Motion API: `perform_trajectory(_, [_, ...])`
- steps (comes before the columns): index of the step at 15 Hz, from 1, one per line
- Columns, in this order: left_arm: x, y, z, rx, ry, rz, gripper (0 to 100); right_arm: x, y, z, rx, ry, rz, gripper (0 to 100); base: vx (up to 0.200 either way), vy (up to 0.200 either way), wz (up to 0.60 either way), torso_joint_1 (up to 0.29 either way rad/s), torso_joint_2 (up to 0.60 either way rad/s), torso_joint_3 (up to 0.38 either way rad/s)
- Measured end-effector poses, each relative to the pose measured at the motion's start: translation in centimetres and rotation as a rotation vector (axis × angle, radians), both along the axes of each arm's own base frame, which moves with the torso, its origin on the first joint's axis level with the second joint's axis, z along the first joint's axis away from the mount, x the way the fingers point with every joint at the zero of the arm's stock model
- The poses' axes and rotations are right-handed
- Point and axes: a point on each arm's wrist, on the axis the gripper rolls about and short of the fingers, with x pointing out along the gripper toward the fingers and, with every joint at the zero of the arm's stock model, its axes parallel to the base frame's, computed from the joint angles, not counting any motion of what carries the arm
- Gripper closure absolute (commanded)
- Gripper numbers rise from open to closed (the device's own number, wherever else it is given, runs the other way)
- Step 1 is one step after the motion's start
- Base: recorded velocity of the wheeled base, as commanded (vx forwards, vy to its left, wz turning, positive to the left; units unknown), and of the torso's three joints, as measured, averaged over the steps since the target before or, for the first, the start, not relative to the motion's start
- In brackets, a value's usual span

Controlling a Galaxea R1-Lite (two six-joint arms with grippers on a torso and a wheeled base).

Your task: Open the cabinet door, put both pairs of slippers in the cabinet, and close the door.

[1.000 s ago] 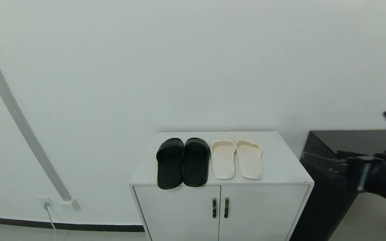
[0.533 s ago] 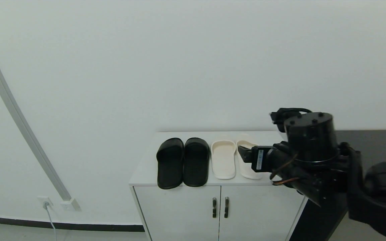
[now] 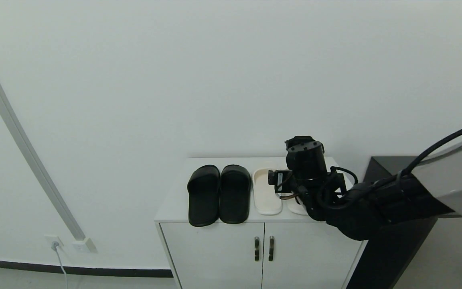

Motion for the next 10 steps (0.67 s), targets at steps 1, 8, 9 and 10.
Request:
perform_trajectory(1, [0.0,0.0,0.0,0.0,0.0,0.0,100,1.3,-0.1,-0.7,-0.02,-0.019,-0.006,0,0.0,0.0,0.0,0.0,0.0,0.0])
perform_trajectory(8, [0.0,0.0,0.0,0.001,0.0,-0.001,100,6.4,0.6,-5.1,-0.063,-0.019,-0.019,0,0.0,0.0,0.0,0.0,0.0,0.0])
perform_trajectory(9, [0.0,0.0,0.0,0.0,0.0,-0.001,100,6.8,0.6,-5.4,-0.063,-0.016,-0.018,0,0.0,0.0,0.0,0.0,0.0,0.0])
perform_trajectory(10, [0.0,0.0,0.0,0.001,0.0,-0.001,100,7.1,0.7,-5.7,-0.061,-0.014,-0.014,0,0.0,0.0,0.0,0.0,0.0,0.0])
